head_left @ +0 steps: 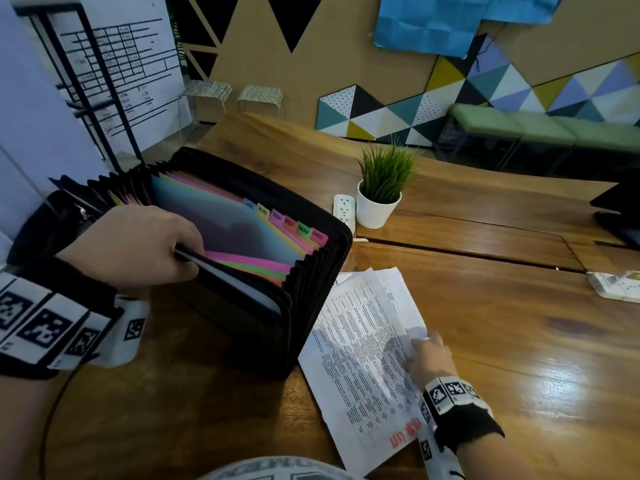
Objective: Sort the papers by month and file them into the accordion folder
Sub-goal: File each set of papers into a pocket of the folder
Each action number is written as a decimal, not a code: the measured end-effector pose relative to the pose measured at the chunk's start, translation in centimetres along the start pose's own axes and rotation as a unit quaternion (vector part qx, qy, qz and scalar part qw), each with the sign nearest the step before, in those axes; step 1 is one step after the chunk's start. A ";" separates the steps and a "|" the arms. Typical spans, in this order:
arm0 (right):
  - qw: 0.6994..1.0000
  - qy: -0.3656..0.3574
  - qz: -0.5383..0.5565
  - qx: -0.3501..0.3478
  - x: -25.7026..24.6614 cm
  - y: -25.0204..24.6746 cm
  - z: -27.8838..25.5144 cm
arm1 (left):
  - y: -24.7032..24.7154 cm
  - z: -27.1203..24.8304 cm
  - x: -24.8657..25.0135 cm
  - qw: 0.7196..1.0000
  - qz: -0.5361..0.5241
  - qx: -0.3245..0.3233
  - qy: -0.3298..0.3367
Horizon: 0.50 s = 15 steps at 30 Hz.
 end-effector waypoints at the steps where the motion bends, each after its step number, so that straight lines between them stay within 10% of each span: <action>1: 1.000 -0.008 -0.004 0.009 -0.1 0.1 -0.2 | 0.0 0.0 0.0 1.000 -0.001 0.001 -0.001; 15: 0.997 0.035 0.046 0.046 0.7 -0.1 -0.5 | 0.2 0.5 -0.1 1.000 -0.006 0.005 0.008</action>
Point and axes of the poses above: each hand's wrist, its own z-axis towards the middle knuckle, its own y-axis out of the palm, x = y × z, the point moved 5 cm from there along z, towards the middle knuckle, and after that the axes turned 14 degrees about x, right-handed, at the moved point
